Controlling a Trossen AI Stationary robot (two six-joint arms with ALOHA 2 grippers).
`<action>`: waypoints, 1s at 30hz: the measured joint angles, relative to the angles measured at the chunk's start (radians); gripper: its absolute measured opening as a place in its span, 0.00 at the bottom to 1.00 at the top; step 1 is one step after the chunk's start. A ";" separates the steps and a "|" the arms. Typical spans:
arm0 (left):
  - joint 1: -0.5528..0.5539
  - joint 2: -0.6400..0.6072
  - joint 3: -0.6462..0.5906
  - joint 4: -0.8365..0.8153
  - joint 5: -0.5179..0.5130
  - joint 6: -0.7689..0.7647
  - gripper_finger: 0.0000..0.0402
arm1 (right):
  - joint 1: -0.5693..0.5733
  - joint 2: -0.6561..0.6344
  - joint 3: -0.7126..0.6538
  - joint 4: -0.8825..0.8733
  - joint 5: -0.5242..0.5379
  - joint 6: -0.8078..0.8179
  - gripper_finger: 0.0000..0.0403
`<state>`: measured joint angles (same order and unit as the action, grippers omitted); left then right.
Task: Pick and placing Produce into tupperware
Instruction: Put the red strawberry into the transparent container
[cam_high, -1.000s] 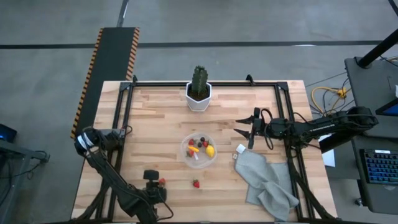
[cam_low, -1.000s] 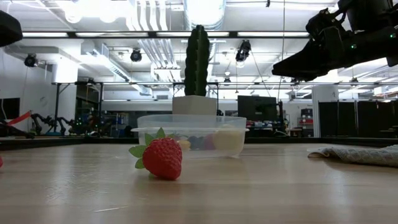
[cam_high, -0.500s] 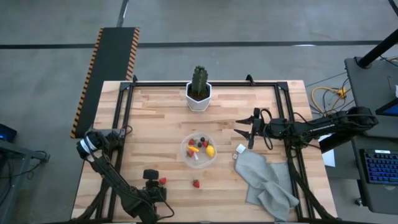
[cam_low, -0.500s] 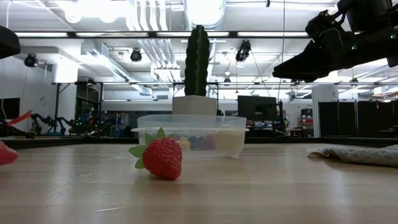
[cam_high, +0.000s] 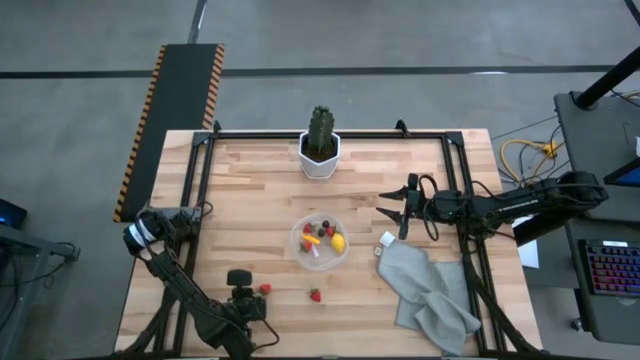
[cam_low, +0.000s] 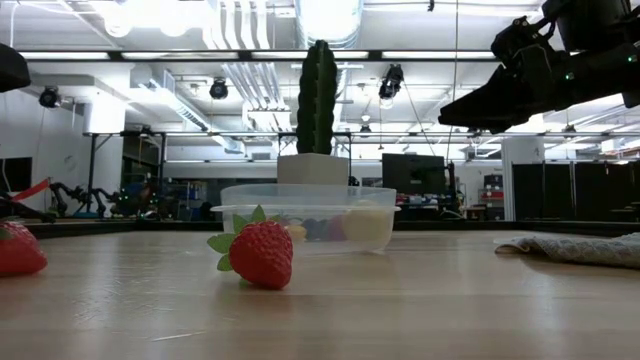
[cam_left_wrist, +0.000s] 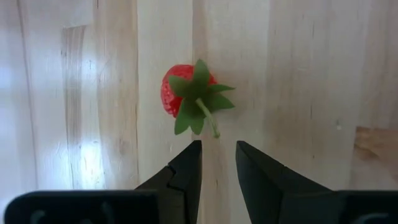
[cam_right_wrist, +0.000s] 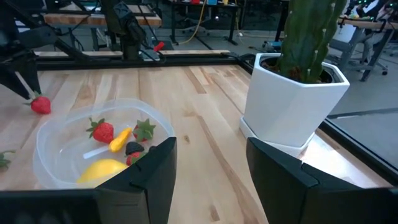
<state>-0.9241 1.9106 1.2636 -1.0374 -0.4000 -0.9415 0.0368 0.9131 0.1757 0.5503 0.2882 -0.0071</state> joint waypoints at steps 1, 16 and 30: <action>0.000 0.000 0.000 -0.001 0.000 -0.004 0.21 | 0.000 0.000 0.000 0.000 0.000 0.000 0.46; 0.033 -0.019 0.031 -0.010 0.118 -0.024 0.21 | 0.000 0.000 0.000 0.000 0.000 0.000 0.46; 0.099 -0.039 0.032 -0.001 0.179 -0.049 0.21 | 0.000 0.000 0.000 0.000 0.000 -0.002 0.46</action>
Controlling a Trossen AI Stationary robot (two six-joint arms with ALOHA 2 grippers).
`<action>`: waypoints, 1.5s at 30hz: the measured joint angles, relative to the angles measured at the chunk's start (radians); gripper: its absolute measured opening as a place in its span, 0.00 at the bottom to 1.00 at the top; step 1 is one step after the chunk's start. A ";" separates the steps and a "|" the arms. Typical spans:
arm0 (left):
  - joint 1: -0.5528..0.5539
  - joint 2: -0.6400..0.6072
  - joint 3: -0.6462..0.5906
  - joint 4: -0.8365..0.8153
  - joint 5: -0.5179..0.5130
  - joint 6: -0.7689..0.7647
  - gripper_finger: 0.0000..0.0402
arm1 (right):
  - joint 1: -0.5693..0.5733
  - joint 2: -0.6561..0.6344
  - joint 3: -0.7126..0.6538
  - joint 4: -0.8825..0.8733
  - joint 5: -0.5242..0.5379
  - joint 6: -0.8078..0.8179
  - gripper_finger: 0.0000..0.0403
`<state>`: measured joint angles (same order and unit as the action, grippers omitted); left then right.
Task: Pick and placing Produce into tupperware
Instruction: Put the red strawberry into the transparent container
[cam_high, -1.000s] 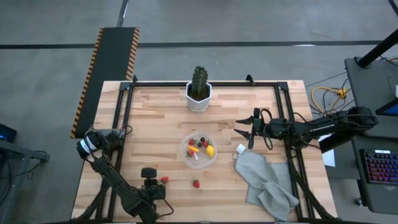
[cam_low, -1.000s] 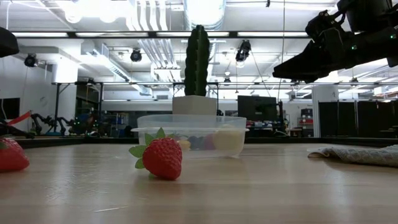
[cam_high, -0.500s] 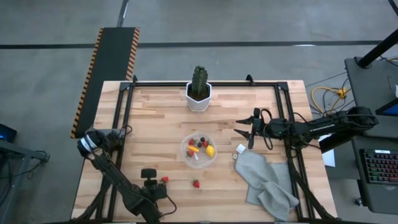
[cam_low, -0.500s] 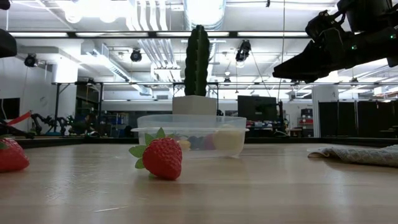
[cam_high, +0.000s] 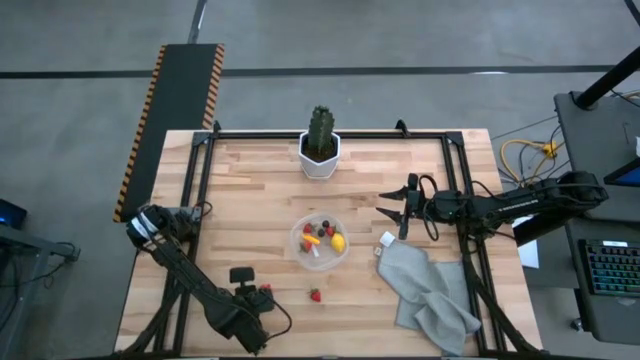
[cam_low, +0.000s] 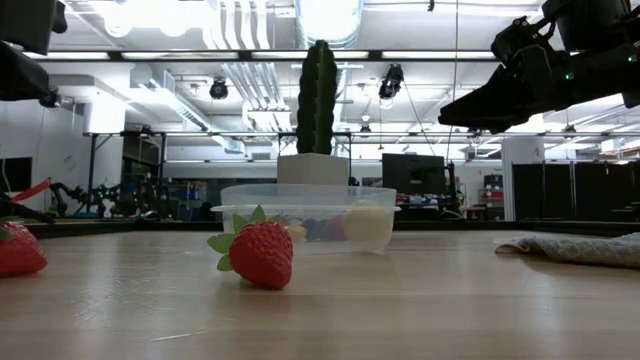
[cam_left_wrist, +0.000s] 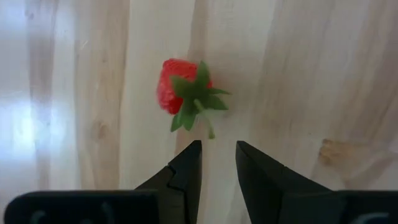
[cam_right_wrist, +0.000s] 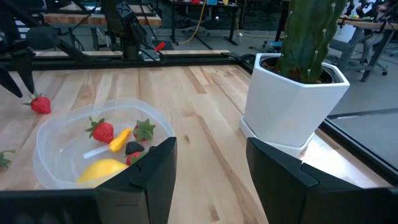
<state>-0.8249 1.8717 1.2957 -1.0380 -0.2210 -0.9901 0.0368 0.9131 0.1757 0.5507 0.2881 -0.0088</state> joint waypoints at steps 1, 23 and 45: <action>0.002 0.000 0.000 0.008 0.001 0.000 0.21 | 0.000 0.000 0.000 0.000 0.000 0.000 0.46; 0.044 -0.001 -0.025 0.057 0.016 0.000 0.21 | 0.000 0.000 0.000 -0.001 0.000 -0.003 0.46; 0.060 -0.001 -0.039 0.067 0.034 0.001 0.21 | 0.000 0.000 0.000 -0.002 0.000 -0.003 0.46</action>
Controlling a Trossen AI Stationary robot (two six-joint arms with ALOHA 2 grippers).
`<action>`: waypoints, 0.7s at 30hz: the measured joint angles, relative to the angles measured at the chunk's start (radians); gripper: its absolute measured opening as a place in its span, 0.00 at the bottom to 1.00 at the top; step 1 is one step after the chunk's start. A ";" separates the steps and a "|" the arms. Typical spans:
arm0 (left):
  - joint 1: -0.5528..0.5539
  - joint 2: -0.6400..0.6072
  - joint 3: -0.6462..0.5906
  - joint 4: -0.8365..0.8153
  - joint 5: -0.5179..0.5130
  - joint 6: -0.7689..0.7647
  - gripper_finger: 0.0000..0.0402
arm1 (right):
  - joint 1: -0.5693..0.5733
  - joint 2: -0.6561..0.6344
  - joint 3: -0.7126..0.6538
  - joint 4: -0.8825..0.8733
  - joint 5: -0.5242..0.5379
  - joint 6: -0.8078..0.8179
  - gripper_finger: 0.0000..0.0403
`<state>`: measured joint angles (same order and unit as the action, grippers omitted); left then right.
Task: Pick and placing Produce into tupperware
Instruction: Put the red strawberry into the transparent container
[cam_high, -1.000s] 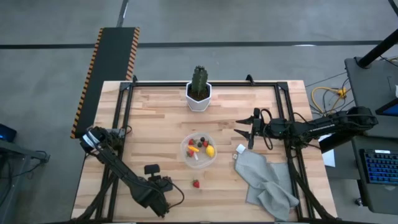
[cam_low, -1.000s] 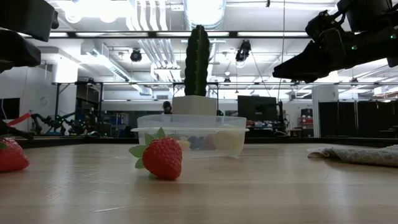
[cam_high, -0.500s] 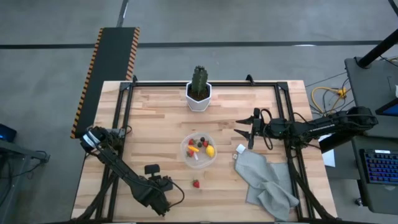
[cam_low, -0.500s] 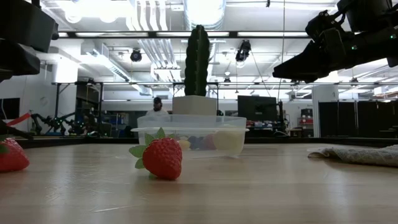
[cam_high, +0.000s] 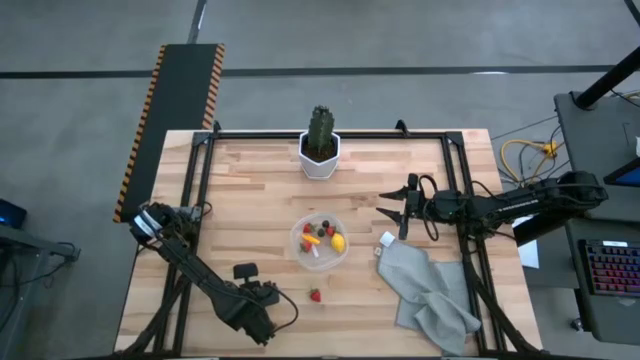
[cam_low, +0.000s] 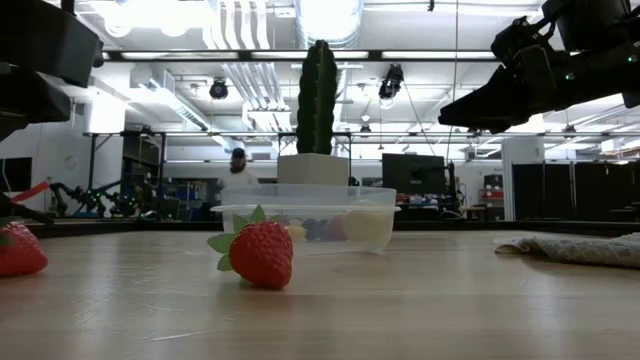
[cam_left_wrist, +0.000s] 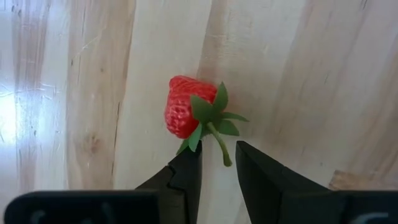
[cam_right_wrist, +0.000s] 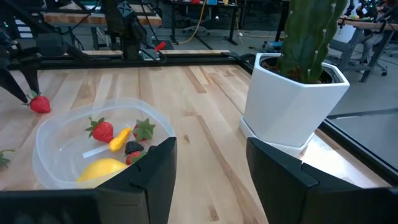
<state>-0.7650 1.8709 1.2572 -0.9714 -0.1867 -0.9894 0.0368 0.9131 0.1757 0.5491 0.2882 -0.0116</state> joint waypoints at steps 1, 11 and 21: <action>0.000 0.000 0.000 0.000 0.000 0.000 0.20 | 0.000 0.000 0.000 0.000 0.000 0.000 0.46; 0.000 0.000 -0.007 0.005 0.023 0.061 0.00 | 0.000 0.000 0.000 0.000 0.000 0.000 0.46; 0.000 -0.003 -0.013 -0.018 0.017 0.080 0.00 | 0.000 0.000 0.000 0.000 0.000 -0.007 0.46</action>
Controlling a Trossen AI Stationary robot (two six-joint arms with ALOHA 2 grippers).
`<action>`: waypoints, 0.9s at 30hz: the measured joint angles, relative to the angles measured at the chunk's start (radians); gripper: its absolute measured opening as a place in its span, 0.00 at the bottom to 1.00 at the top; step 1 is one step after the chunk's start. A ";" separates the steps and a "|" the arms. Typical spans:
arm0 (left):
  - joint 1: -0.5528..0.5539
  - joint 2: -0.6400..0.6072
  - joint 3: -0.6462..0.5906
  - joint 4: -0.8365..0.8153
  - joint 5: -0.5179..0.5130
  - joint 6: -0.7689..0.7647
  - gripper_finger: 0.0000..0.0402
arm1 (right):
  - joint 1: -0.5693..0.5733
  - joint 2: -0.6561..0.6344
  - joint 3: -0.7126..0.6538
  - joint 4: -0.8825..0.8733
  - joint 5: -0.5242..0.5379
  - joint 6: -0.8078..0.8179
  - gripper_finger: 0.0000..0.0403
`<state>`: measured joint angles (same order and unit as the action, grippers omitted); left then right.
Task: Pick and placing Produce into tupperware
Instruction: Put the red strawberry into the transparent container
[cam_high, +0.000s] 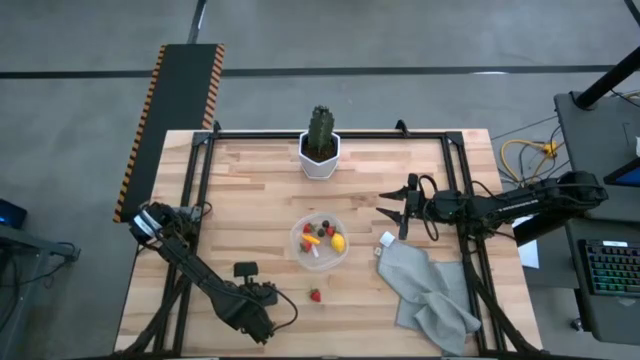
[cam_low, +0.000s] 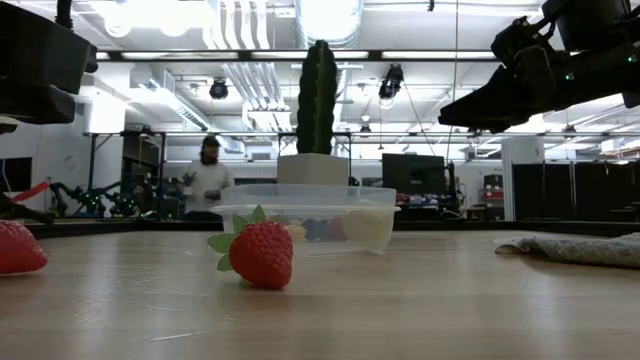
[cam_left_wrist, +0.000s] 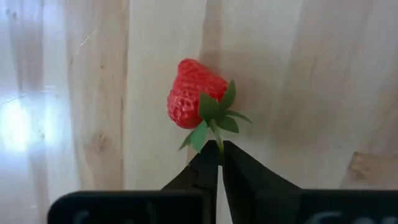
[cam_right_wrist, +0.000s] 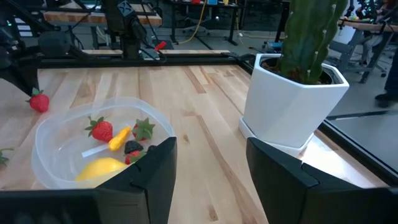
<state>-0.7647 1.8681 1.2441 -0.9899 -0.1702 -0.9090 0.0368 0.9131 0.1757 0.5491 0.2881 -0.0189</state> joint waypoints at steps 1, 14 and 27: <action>0.001 -0.002 0.001 -0.009 -0.005 0.002 0.00 | 0.000 0.000 0.000 0.000 0.000 0.000 0.46; 0.052 -0.165 -0.002 -0.053 -0.177 0.034 0.00 | 0.000 0.000 0.000 0.001 0.000 0.000 0.46; 0.287 -0.312 -0.008 0.002 -0.283 0.446 0.00 | 0.000 0.000 0.000 0.001 0.000 -0.001 0.46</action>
<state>-0.4778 1.5559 1.2366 -0.9875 -0.4536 -0.4629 0.0368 0.9127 0.1753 0.5503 0.2879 -0.0200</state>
